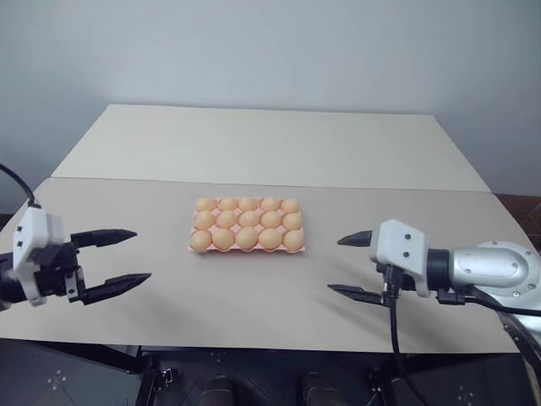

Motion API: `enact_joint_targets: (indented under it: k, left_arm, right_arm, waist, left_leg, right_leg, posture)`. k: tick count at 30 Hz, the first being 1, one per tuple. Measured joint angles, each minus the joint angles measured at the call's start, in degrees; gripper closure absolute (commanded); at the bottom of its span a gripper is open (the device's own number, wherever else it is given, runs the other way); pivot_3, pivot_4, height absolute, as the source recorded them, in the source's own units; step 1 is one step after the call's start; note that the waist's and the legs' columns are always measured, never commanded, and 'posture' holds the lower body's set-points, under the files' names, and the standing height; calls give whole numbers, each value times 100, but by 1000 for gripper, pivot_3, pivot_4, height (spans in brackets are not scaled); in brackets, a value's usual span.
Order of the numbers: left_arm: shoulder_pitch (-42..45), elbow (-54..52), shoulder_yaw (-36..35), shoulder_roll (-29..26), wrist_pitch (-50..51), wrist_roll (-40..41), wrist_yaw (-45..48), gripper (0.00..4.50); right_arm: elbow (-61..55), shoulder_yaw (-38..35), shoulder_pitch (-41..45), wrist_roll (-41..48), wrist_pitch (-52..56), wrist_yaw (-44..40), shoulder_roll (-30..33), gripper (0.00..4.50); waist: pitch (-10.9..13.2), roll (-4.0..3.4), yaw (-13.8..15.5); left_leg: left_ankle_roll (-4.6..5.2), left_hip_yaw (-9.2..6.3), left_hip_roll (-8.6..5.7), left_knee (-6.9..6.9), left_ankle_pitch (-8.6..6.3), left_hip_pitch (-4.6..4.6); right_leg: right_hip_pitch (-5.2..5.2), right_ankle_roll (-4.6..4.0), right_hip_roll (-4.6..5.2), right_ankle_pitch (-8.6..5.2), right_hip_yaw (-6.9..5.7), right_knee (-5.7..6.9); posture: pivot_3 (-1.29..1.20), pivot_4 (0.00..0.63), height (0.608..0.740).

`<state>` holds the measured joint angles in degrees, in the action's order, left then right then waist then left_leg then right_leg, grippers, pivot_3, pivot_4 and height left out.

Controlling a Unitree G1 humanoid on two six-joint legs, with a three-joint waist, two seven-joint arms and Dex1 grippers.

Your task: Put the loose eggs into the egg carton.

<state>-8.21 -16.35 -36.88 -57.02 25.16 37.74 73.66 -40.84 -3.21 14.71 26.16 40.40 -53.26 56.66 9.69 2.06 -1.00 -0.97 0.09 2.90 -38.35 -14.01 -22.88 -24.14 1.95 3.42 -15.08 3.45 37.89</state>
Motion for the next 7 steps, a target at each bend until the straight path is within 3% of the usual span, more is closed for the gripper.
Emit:
enact_joint_targets:
  k: [7]
  left_arm:
    - [-226, -531, -256, 9, 626, 239, -401, 36]
  right_arm:
    - [350, 33, 203, -23, -286, -211, 3, 0]
  waist:
    - [0, 0, -1]
  left_leg:
    - [0, 0, -1, 0, 0, 2]
  right_leg:
    - [0, 0, 0, 0, 2, 1]
  posture:
    - [0, 150, 740]
